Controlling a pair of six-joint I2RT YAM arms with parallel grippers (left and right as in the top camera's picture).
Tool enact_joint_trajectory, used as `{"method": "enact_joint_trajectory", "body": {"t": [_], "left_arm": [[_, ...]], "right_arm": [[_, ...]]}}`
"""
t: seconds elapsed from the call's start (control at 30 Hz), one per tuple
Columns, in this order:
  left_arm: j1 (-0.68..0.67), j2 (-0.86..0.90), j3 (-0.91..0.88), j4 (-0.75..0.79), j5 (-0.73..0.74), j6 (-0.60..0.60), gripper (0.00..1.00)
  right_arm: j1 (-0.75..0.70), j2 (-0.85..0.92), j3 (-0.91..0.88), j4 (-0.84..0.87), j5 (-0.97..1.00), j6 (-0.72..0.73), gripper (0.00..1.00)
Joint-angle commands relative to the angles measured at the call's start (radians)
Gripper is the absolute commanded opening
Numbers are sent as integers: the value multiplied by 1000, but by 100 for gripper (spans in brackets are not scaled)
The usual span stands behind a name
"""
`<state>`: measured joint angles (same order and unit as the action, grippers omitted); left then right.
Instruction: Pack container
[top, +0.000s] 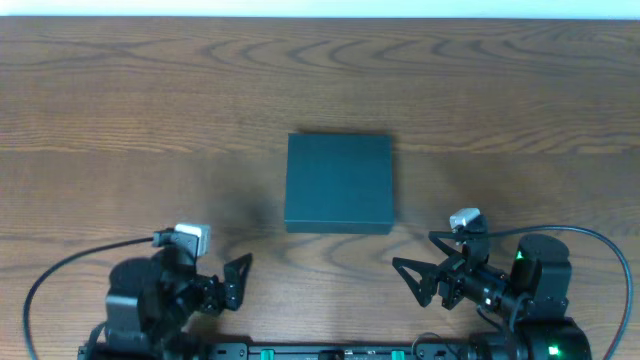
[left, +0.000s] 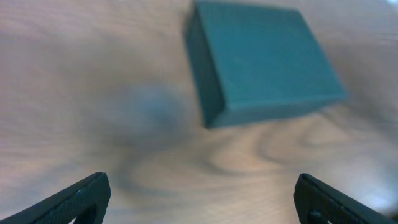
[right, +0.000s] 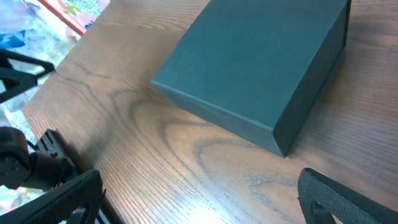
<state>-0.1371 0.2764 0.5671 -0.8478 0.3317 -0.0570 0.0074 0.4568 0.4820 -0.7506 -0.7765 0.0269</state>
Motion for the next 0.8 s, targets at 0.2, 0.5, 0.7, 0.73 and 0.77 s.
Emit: {"method": "enact_joint_trajectory", "body": {"t": [0.2,0.5,0.7,0.73,0.77], "left_arm": [[135,-240,-235,143,-236,144,95],[144,-273,-413,261,-193,98,95],[143,-272,-413,258,-193,98,95],[143,-272,-413,258,-193,98,95],[143,-272,-413,258,-193,98,95]], "right_arm": [[-6,-5,-5,-2,-9,13,99],[-6,-5,-5,-2,-9,13,99],[-6,-5,-5,-2,-9,13,99],[-6,-5,-5,-2,-9,13,99],[-6,-5,-5,-2,-9,13,99]]}}
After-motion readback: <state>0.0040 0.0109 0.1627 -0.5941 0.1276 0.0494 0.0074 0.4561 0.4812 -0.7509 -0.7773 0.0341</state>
